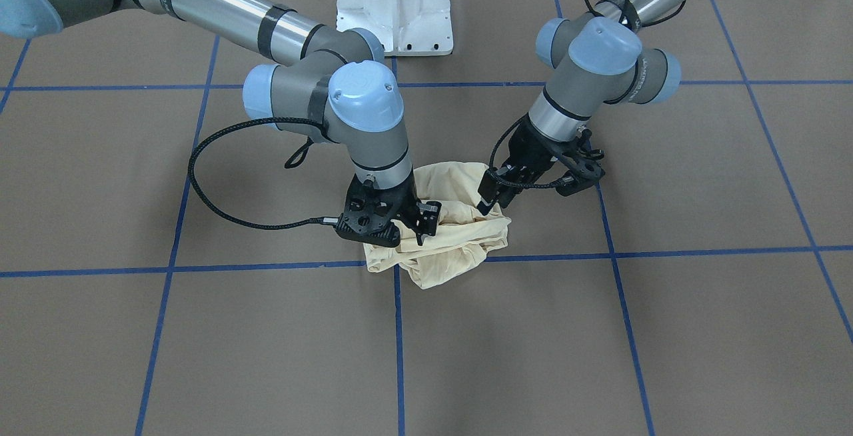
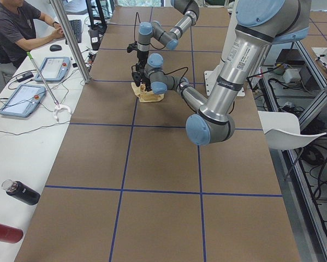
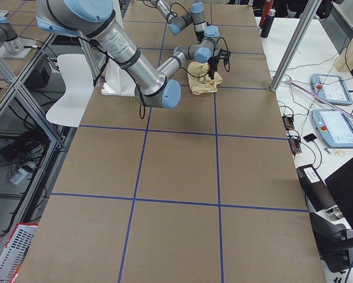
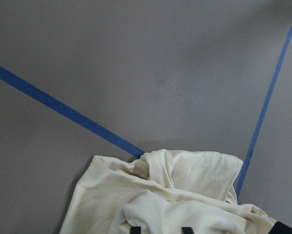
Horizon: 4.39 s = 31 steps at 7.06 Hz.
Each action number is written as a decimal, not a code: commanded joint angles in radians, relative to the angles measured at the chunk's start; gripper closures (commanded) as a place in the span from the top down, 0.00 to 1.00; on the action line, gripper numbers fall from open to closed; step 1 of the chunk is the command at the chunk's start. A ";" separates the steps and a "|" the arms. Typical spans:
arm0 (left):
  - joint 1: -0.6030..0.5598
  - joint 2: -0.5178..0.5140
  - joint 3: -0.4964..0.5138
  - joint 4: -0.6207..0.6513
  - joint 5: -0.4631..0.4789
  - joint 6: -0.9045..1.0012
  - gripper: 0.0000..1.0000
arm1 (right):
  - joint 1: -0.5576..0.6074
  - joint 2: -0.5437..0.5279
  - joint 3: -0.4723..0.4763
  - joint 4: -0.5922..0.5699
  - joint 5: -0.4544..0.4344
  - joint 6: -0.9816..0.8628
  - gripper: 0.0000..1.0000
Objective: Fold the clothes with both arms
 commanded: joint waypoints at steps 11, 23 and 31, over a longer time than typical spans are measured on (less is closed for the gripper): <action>-0.233 0.203 -0.054 -0.009 -0.169 0.318 1.00 | -0.221 0.080 -0.070 -0.073 -0.292 -0.330 0.99; -0.265 0.213 -0.037 -0.007 -0.171 0.364 1.00 | -0.123 0.263 -0.220 -0.041 -0.406 -0.390 0.99; -0.278 0.214 -0.037 -0.004 -0.194 0.381 1.00 | -0.190 0.136 -0.168 -0.087 -0.258 -0.176 0.99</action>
